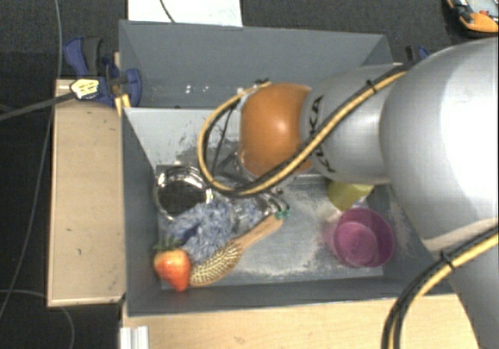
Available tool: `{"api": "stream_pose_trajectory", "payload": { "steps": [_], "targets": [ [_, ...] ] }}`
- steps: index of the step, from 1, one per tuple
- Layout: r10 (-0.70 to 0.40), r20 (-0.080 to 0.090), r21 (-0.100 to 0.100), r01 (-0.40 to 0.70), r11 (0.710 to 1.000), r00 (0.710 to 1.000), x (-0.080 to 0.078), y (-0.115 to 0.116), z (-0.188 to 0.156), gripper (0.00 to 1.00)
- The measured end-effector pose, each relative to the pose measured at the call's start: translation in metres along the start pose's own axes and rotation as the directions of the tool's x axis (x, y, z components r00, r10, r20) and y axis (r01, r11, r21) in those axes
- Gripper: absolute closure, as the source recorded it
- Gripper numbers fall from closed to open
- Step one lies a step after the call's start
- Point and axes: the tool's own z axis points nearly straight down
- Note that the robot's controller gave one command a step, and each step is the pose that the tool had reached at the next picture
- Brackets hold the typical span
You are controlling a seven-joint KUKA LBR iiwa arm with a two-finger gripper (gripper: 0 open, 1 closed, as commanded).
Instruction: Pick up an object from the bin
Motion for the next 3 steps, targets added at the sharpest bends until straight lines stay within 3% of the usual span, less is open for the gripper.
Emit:
{"api": "stream_pose_trajectory", "payload": {
  "steps": [1,2,3],
  "targets": [
    [0.000,0.000,0.000,0.000,1.000,1.000,0.000,0.000,0.000,1.00],
    [0.001,-0.009,0.000,-0.001,1.000,1.000,0.002,0.000,-0.032,1.00],
    [0.002,0.003,0.001,-0.002,1.000,1.000,-0.001,0.000,-0.068,1.00]
  ]
}}
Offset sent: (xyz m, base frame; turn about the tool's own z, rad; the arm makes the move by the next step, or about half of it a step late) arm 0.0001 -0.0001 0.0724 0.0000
